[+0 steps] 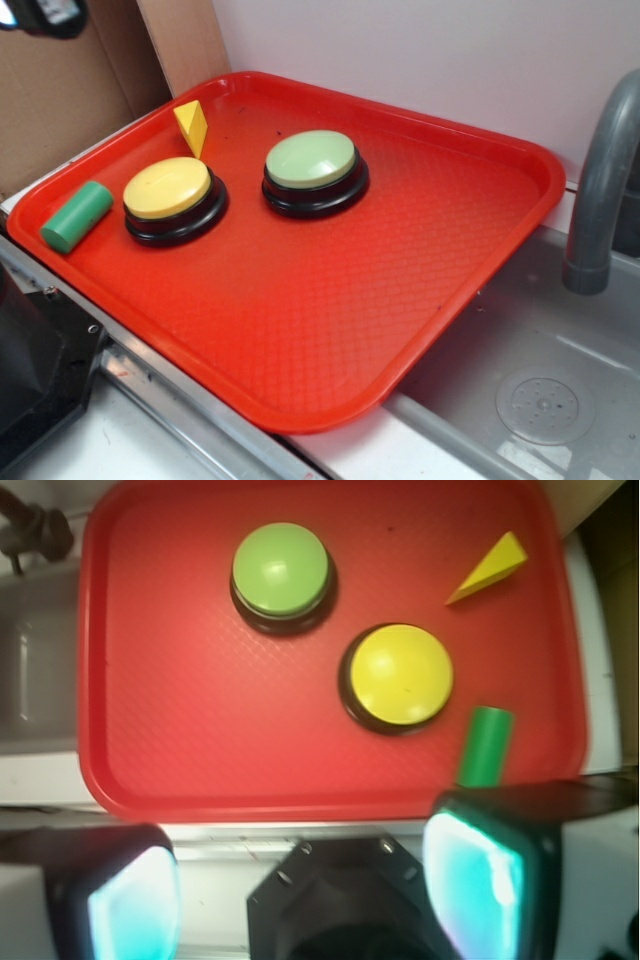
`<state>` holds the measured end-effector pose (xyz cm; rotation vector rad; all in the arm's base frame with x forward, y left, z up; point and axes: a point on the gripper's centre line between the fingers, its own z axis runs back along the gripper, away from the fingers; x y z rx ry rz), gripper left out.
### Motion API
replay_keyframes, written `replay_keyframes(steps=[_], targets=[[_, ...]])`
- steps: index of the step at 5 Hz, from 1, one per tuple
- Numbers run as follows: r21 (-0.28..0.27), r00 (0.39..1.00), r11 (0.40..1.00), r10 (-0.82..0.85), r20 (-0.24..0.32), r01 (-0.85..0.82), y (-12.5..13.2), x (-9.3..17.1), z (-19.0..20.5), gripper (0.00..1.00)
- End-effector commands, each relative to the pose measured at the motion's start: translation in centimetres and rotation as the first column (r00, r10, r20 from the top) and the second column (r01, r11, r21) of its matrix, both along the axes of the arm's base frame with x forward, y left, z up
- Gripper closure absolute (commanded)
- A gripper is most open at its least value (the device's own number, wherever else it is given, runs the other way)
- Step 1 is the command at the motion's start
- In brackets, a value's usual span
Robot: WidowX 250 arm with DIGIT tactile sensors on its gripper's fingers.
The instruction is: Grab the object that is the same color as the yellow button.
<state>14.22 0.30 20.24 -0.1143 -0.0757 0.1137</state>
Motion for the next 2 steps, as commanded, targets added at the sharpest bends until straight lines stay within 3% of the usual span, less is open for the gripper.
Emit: replay_keyframes(steps=[1, 2], targets=[[-0.048, 0.981, 0.982, 0.187, 0.041, -0.185, 4.0, 5.1, -3.3, 0.00], [-0.064, 0.952, 0.955, 0.295, 0.077, -0.290, 5.9, 7.2, -5.1, 0.00]])
